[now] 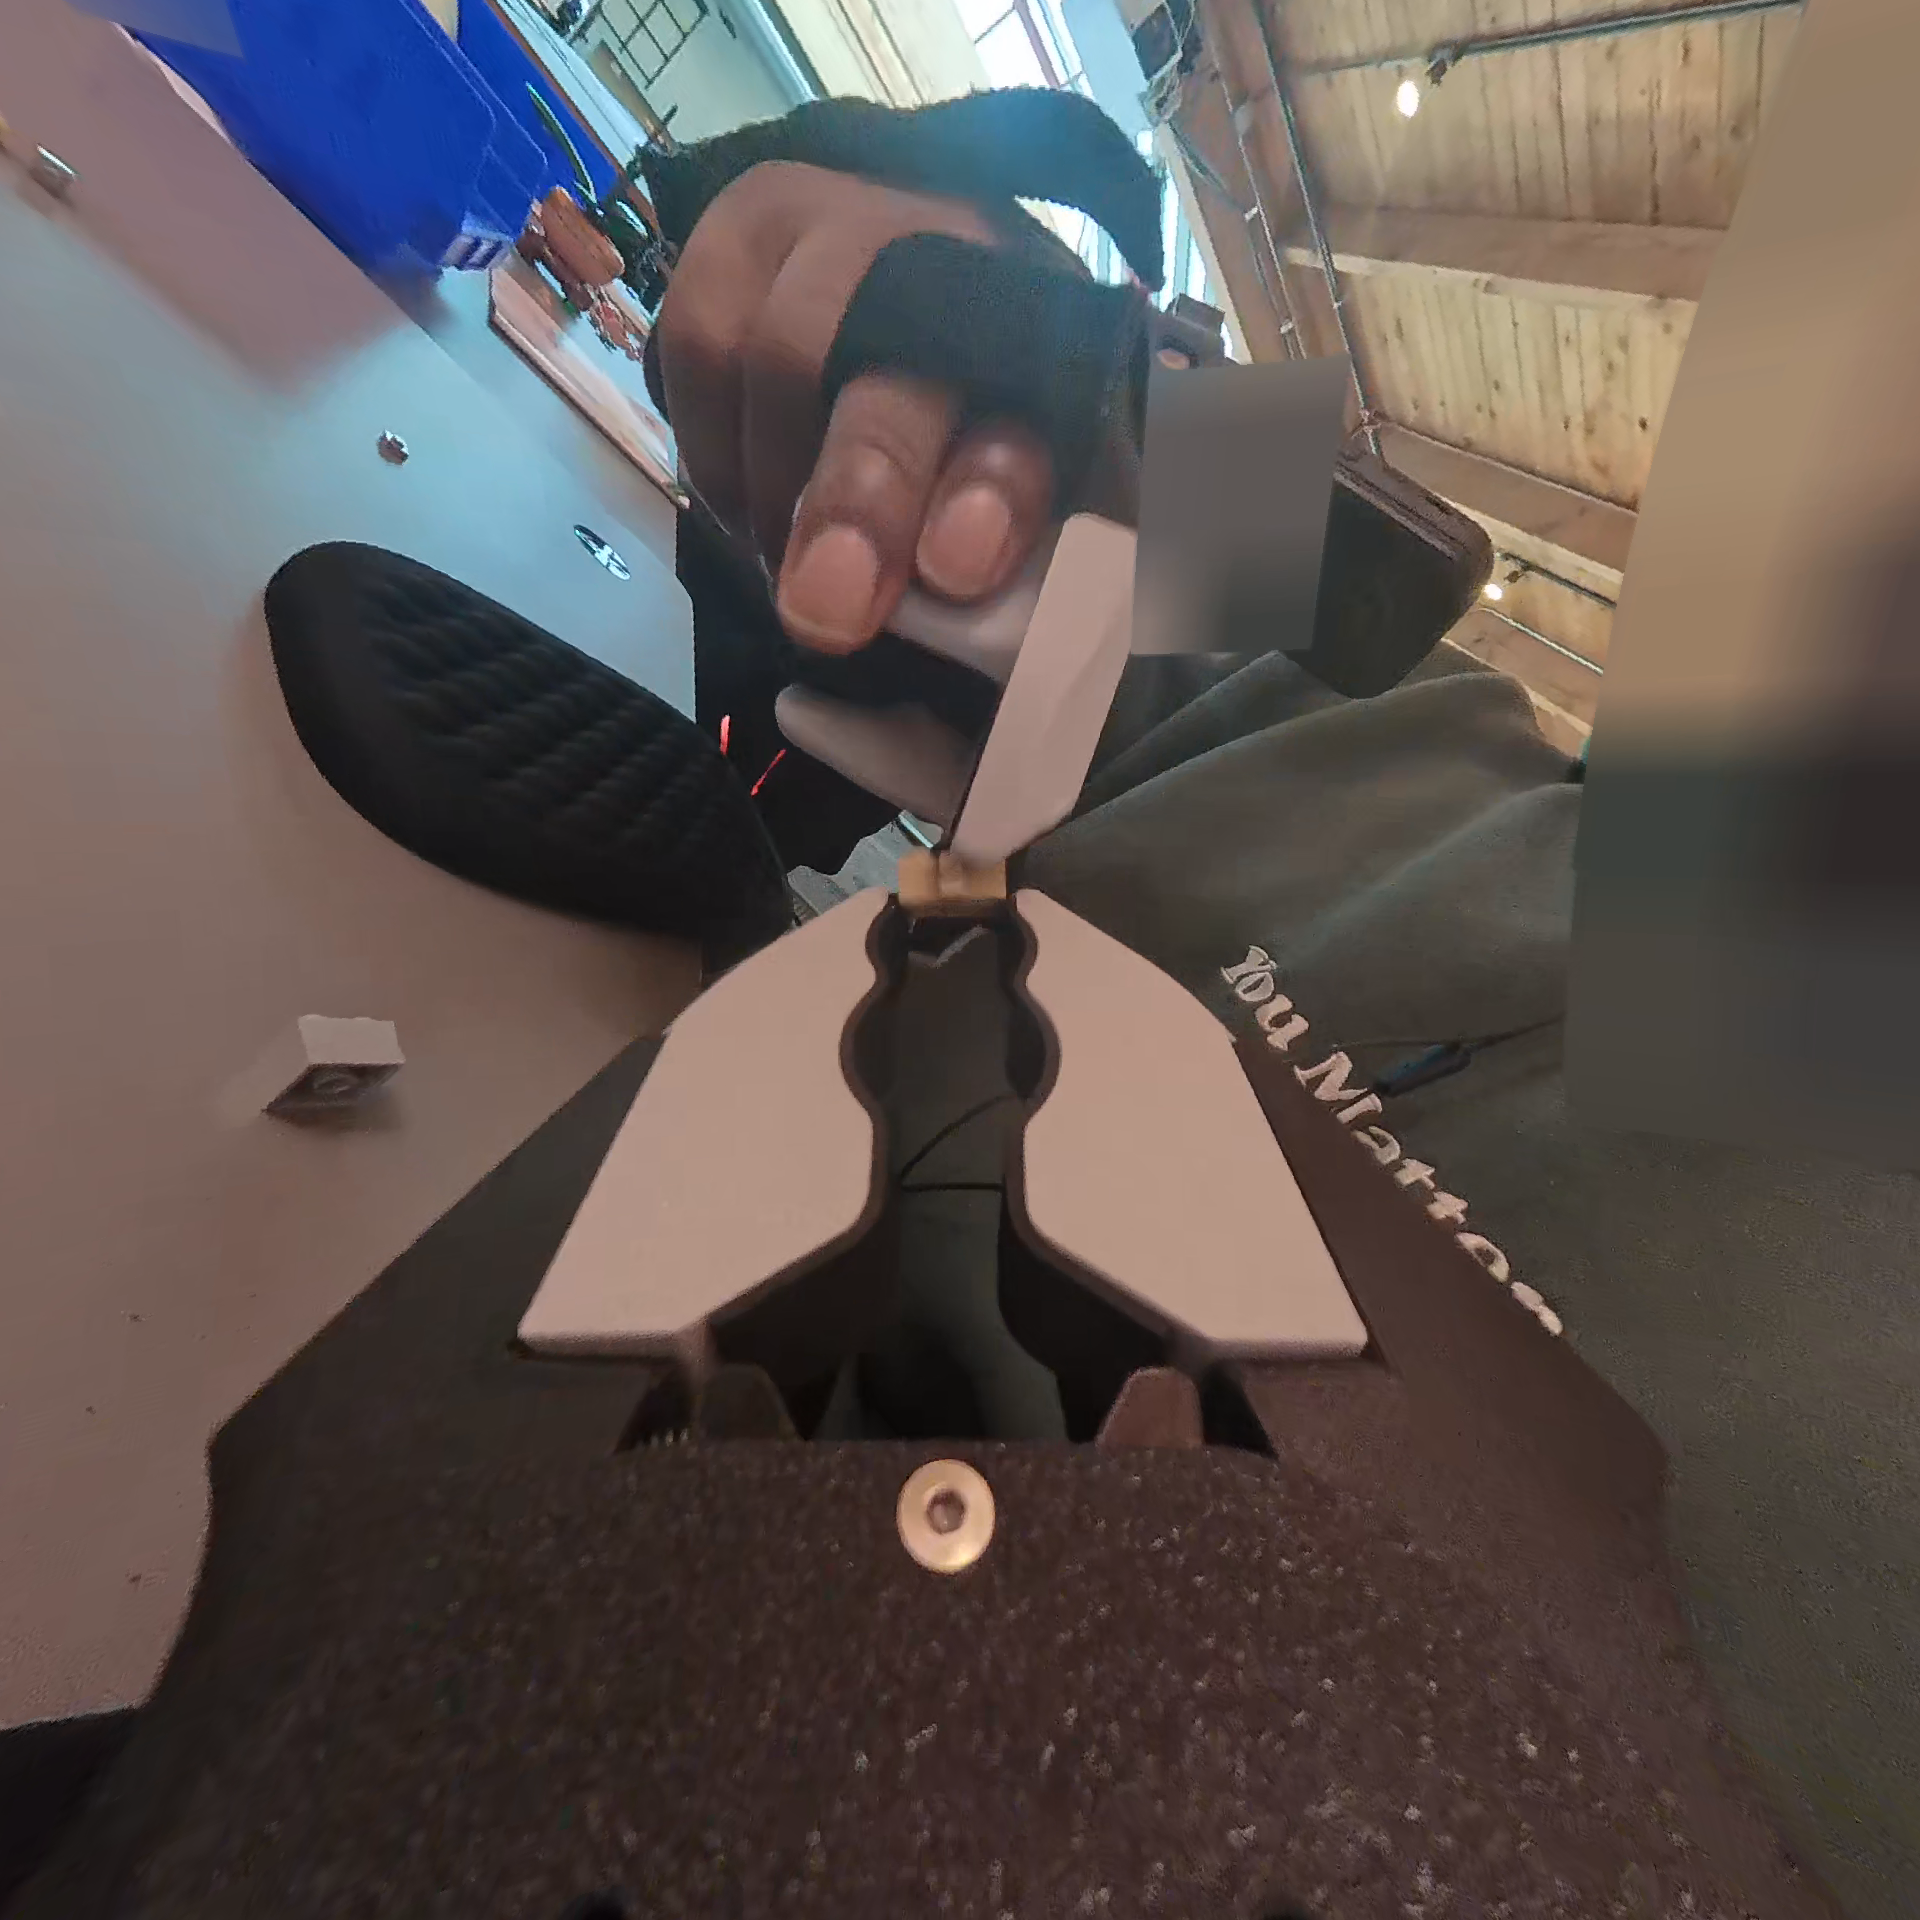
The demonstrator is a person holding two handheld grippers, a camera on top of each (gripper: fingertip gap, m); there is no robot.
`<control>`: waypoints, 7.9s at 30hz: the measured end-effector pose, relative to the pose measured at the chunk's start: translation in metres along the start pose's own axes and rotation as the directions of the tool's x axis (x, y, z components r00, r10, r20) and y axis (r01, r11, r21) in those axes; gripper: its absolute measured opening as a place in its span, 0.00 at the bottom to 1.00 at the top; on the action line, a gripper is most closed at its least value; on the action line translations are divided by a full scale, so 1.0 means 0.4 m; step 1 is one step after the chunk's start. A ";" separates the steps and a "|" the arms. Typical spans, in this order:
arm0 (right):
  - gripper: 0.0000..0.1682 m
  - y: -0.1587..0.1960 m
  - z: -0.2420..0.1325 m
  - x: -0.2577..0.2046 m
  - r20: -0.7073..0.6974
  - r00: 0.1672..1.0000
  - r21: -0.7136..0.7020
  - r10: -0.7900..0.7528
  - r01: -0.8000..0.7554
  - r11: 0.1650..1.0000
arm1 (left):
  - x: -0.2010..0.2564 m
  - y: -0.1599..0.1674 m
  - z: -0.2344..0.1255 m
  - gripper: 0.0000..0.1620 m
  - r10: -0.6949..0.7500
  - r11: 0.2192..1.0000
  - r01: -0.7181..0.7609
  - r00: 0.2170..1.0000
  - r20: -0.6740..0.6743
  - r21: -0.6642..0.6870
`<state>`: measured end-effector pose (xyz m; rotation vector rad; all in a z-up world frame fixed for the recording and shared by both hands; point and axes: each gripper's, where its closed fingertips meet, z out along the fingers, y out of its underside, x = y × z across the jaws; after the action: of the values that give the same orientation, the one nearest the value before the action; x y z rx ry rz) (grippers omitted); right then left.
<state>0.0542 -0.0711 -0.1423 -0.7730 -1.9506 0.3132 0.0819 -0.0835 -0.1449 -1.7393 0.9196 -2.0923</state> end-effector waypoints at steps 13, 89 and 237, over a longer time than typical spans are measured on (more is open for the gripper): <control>0.10 -0.007 0.005 -0.004 -0.046 0.989 0.076 0.137 -0.134 0.988 | 0.008 0.002 -0.009 0.11 -0.016 1.000 0.015 0.999 -0.034 -0.017; 0.06 0.004 -0.002 -0.087 0.161 0.968 0.054 0.194 -0.205 0.977 | -0.064 0.087 -0.003 0.10 0.441 0.812 -0.255 0.858 0.265 -0.525; 0.08 -0.022 -0.032 0.080 0.075 0.830 0.153 0.553 -0.557 0.816 | 0.026 -0.097 -0.058 0.11 0.836 0.443 -0.791 0.193 0.514 -0.423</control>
<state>0.0516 -0.0588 -0.1090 -1.2243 -1.6554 0.8358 0.0644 -0.0532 -0.1145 -1.3019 1.2545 -0.6162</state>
